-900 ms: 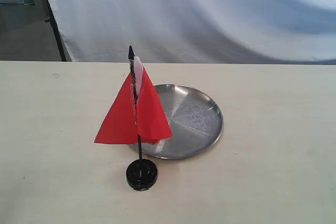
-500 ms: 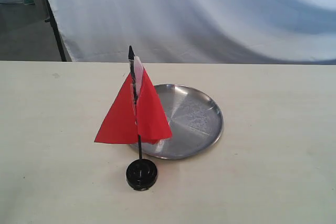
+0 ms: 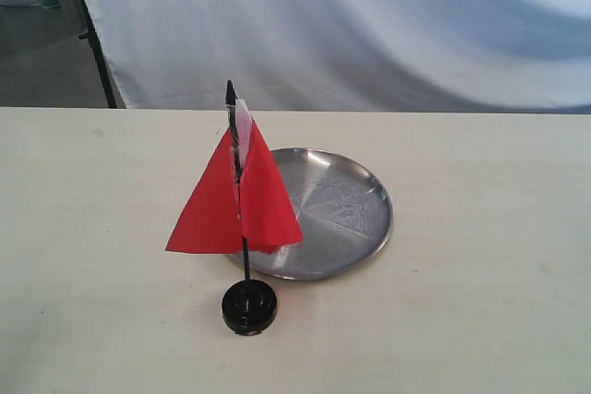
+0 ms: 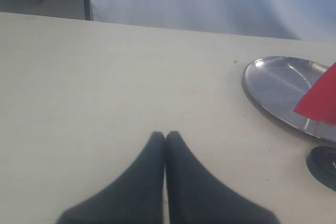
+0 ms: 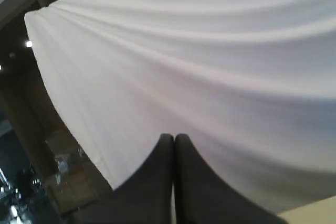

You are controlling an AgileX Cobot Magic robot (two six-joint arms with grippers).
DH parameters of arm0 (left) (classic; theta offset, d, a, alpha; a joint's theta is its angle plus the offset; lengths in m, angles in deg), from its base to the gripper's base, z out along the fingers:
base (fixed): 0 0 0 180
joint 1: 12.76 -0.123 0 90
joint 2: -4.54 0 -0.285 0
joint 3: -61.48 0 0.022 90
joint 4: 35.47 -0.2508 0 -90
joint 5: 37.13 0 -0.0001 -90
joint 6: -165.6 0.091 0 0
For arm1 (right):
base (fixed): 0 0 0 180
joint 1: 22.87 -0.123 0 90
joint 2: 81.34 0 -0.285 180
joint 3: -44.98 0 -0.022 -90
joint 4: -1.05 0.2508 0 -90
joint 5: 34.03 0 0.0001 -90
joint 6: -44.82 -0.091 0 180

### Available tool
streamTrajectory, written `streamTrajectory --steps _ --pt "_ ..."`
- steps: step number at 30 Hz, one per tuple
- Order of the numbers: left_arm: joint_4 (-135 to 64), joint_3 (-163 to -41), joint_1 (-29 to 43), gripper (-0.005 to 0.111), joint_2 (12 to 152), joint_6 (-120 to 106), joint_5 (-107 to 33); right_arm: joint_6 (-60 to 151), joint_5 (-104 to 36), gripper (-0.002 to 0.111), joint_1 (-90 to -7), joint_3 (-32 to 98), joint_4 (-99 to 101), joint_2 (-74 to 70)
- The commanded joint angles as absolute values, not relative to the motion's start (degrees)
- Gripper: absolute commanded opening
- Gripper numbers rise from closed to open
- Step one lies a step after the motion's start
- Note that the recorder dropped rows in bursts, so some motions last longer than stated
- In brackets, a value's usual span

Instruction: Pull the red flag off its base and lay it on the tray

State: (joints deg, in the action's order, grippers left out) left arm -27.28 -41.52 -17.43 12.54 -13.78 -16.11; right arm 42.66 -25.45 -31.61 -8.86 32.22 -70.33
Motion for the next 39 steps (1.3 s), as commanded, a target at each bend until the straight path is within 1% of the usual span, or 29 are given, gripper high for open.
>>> streamTrajectory --steps 1,5,9,12,14,16,19,21,26,29,32,35,37,39 --pt "-27.35 -41.30 -17.55 0.000 12.33 -13.77 -16.10 59.58 -13.56 0.000 -31.79 -2.14 42.46 -58.68" --pt "-27.35 -41.30 -17.55 0.000 12.33 -13.77 -16.10 87.07 -3.07 0.000 -31.79 -0.93 64.68 -45.03" --pt "-27.35 -41.30 -17.55 0.000 12.33 -13.77 -16.10 105.06 7.44 0.000 -31.79 -1.03 78.86 -31.83" --pt "-27.35 -41.30 -17.55 0.000 12.33 -13.77 -16.10 115.57 15.36 0.000 -31.79 -1.03 81.64 -21.28" --pt "-27.35 -41.30 -17.55 0.000 12.33 -13.77 -16.10 118.75 19.08 0.000 -31.79 -1.03 81.89 -14.35" --pt "-27.35 -41.30 -17.55 0.000 12.33 -13.77 -16.10 121.13 20.01 0.000 -32.95 -1.03 82.08 -8.50" --pt "-27.35 -41.30 -17.55 0.000 12.33 -13.77 -16.10 128.68 18.25 0.000 -37.69 -1.03 83.66 -0.25" --pt "-27.35 -41.30 -17.55 0.000 12.33 -13.77 -16.10 132.62 14.55 0.000 -41.87 -0.92 85.63 4.85" --pt "-27.35 -41.30 -17.55 0.000 12.33 -13.77 -16.10 137.57 -2.39 0.000 -54.91 1.98 91.27 14.49" --pt "-27.35 -41.30 -17.55 0.000 12.33 -13.77 -16.10 137.57 -9.35 0.000 -61.61 5.22 92.18 18.76" --pt "-27.35 -41.30 -17.55 0.000 12.33 -13.77 -16.10 137.57 -12.18 0.000 -65.35 8.92 92.18 22.17" --pt "-27.35 -41.30 -17.55 0.000 12.33 -13.77 -16.10 137.67 -12.16 0.001 -66.97 12.90 92.18 25.29" --pt "-27.35 -41.30 -17.55 0.000 12.33 -13.77 -16.10 137.67 -12.16 0.007 -67.54 14.94 92.18 26.94" --pt "-27.35 -41.30 -17.55 0.000 12.33 -13.77 -16.10 137.72 -12.02 0.021 -68.05 16.71 92.18 28.68"
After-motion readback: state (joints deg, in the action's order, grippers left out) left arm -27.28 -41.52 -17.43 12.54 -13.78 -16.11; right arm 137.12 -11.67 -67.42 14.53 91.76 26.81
